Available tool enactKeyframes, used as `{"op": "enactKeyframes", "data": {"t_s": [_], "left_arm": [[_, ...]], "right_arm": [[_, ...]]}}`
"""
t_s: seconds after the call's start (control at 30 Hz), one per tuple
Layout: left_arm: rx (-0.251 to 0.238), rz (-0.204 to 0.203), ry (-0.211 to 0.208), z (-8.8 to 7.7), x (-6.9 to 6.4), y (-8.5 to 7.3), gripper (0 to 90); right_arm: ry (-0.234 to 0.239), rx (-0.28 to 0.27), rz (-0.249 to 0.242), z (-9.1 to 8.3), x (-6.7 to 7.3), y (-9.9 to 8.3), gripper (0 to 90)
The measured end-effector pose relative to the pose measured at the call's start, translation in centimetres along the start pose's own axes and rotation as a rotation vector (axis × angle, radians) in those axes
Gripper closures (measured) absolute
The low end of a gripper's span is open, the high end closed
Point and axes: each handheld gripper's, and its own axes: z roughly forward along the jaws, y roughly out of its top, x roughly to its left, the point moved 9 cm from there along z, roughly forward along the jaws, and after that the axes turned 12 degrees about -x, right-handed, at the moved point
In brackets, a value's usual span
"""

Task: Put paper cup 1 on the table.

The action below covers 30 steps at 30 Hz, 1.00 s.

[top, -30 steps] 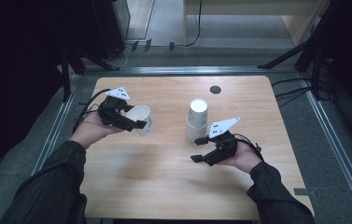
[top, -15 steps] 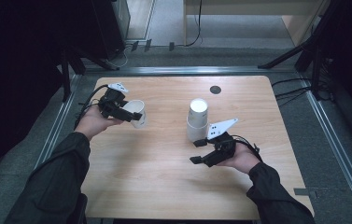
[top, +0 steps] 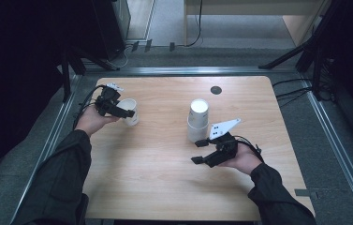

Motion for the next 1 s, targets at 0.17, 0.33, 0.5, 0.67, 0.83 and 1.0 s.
{"op": "enactKeyframes", "data": {"t_s": [0.17,0.33,0.5,0.67,0.83,1.0], "left_arm": [[0.006,-0.001,0.024,0.5,0.6,-0.2,24.4],[0.024,0.017,0.056,0.9,0.8,-0.5,24.3],[0.018,0.024,0.072,1.2,0.8,-0.5,24.1],[0.027,0.009,0.074,1.6,0.8,-1.1,23.9],[0.032,0.009,0.076,1.8,0.9,-1.5,23.6],[0.028,0.004,0.073,1.7,0.9,-1.8,23.2]], "right_arm": [[0.000,0.007,0.010,0.0,0.0,-0.1,33.0],[0.004,0.015,0.011,0.1,0.0,-0.2,33.1],[0.002,0.014,0.017,0.0,-0.1,-0.2,33.3],[0.001,0.008,0.012,0.0,-0.1,-0.2,33.3],[0.000,0.006,0.010,0.0,-0.2,-0.2,33.4],[-0.004,0.010,0.015,0.0,-0.2,-0.2,33.6]]}}
